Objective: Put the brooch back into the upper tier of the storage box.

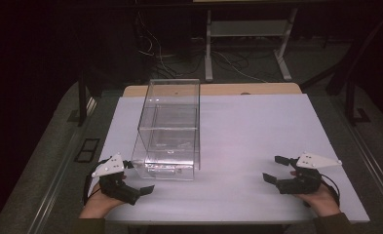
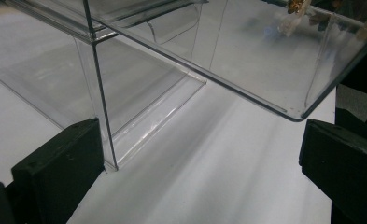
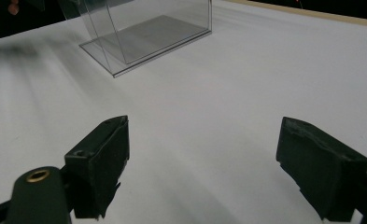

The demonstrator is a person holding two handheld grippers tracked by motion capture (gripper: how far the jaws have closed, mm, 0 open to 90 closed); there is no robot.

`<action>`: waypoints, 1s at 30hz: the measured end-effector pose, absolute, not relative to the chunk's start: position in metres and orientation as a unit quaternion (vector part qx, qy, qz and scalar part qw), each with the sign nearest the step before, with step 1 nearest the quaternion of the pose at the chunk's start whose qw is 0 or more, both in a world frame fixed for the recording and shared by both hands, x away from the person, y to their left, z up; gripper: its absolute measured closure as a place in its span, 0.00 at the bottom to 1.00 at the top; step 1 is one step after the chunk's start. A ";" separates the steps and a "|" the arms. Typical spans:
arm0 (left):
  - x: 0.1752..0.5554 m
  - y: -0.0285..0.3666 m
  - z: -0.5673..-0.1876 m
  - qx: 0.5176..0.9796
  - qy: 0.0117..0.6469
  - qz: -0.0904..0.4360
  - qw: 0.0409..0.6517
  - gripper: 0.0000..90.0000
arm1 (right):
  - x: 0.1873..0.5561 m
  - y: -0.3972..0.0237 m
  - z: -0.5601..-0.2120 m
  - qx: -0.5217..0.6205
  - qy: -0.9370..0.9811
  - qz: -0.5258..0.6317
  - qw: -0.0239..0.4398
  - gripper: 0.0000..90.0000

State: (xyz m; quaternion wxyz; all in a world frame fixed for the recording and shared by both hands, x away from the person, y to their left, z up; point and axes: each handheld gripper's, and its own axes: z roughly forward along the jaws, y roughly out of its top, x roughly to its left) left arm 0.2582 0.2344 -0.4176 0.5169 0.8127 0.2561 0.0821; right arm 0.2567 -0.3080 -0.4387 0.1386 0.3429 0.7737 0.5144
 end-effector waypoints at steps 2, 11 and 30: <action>0.258 0.235 -0.418 0.813 0.256 0.083 0.517 0.00 | 0.255 -0.311 -0.440 0.341 0.773 0.515 0.145 0.19; 0.258 0.235 -0.418 0.813 0.257 0.083 0.516 0.00 | 0.251 -0.318 -0.445 0.352 0.766 0.517 0.148 0.19; 0.258 0.234 -0.418 0.814 0.256 0.086 0.514 0.00 | 0.250 -0.321 -0.443 0.354 0.762 0.523 0.146 0.19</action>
